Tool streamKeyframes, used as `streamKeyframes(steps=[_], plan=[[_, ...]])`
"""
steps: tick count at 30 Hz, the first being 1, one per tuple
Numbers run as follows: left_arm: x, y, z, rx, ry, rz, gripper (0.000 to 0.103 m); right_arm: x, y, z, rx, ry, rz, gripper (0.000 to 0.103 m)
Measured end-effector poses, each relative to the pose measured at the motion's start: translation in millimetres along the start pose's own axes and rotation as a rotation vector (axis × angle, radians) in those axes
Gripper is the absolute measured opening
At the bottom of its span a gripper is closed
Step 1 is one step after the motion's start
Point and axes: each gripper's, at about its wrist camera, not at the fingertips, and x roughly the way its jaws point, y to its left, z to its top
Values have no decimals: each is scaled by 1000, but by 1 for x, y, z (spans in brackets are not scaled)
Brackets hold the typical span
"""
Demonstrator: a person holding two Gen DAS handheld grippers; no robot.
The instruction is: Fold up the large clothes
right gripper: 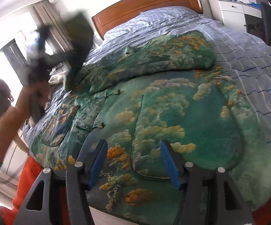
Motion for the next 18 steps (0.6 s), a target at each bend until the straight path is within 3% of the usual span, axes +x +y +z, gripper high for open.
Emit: streamKeyframes(steps=[3,5,7,11,14,18], plan=[[16,-22,-31,-37,121,-67,61,-7,-3,4,12,-19,-21,60],[5,-15,-49,-104,123,-88,64,-13,-4,10,7,-29,-31,60],[-10,0,-65,-192,128,-126,76,-14,-3,25,-13,-30,-31,60],[-37,32,-85,-324,112,-119,78,5,2,82,-20,-46,26,60],[-48,53,-94,-387,98,-89,81,64,-1,141,86,16,155,60],[-57,60,-108,-454,95,-67,81,159,-1,178,183,118,153,60]])
